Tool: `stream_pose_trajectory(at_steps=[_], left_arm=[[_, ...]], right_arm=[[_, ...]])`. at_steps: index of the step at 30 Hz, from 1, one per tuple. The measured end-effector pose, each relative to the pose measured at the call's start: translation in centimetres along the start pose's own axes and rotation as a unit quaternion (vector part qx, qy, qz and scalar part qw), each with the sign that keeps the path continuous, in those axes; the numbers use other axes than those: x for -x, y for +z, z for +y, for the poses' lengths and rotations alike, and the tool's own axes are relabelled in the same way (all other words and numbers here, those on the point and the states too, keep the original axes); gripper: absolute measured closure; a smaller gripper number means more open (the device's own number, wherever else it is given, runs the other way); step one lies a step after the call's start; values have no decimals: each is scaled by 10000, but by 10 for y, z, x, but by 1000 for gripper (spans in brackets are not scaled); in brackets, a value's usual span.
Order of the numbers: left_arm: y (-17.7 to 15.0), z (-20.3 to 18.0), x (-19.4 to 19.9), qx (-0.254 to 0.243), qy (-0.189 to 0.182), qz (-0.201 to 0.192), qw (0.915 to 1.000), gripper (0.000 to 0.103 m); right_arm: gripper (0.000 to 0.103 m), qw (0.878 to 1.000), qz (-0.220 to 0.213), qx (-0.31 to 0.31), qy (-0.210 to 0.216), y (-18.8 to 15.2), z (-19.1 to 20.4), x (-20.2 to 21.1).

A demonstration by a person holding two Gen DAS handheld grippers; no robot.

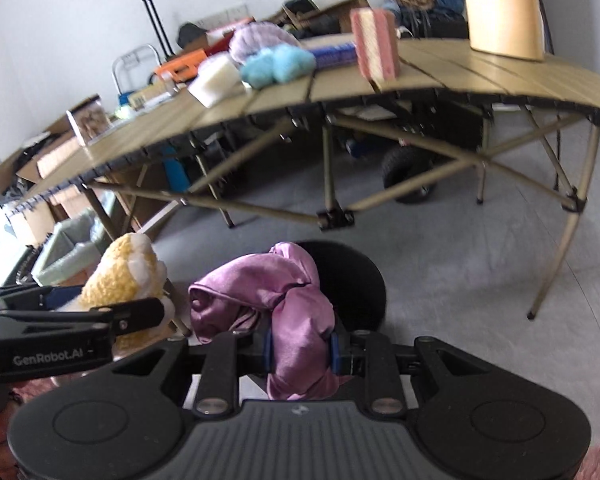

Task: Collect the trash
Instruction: 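Lift both held items off the table and carry them over the black bin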

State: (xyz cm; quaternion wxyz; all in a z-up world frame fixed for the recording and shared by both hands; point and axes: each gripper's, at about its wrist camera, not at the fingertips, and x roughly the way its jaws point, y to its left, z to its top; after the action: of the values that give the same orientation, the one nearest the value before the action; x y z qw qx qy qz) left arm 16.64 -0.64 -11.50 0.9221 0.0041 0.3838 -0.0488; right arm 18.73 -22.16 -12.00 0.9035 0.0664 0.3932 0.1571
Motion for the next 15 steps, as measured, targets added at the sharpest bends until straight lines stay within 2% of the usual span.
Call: stream_pose_trajectory(at_steps=[4, 10, 15], left_arm=[[-1, 1, -11, 37, -6, 266, 9996, 33], [-3, 2, -34, 108, 18, 867, 9962, 33], [-1, 3, -48, 174, 50, 1140, 9933, 33]], right_arm=[[79, 9996, 158, -111, -215, -5, -9, -6], [79, 9986, 216, -243, -423, -7, -21, -12], [79, 9974, 259, -386, -552, -6, -33, -17]])
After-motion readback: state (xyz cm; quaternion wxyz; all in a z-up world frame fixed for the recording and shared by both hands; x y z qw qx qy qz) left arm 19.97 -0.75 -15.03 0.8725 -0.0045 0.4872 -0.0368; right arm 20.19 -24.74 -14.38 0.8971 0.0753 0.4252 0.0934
